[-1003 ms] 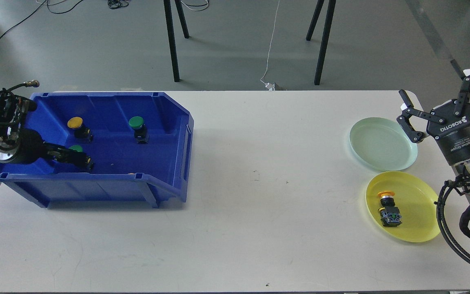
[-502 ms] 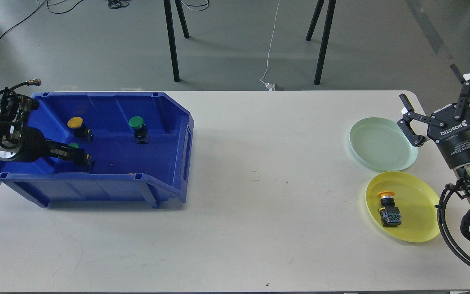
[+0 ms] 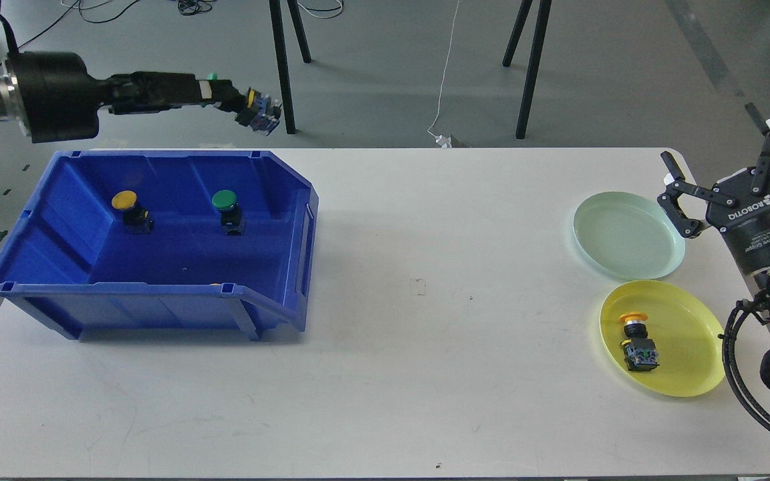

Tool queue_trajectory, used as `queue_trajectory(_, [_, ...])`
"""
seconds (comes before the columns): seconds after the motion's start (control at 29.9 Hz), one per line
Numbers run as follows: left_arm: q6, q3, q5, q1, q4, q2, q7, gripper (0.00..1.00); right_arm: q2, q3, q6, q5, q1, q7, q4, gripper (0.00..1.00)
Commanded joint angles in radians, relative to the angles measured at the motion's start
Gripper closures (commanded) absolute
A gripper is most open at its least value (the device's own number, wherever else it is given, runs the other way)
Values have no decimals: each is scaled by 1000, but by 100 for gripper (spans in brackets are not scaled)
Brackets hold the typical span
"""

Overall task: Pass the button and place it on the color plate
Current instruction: 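Extend the left gripper with the green button toward the right gripper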

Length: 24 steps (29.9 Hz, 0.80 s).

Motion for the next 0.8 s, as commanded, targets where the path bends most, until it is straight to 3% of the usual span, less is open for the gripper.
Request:
queue_trajectory(0.0, [131, -24, -86, 62, 2, -221, 0, 93, -66, -11, 0, -9, -16, 0, 2, 2])
queue_trajectory(0.1, [222, -21, -80, 140, 116, -445, 0, 93, -106, -12, 0, -62, -36, 0, 14, 2])
queue_trajectory(0.23, [237, -32, -51, 261, 304, -682, 0, 92, -156, -21, 0, -90, -90, 0, 121, 3])
queue_trajectory(0.5, [253, -60, -5, 266, 306, -702, 0, 92, -151, -129, -13, -188, -58, 0, 235, 4])
queue_trajectory(0.77, [249, -67, -5, 272, 302, -696, 0, 92, 133, -176, -156, -309, 74, 0, 230, 4])
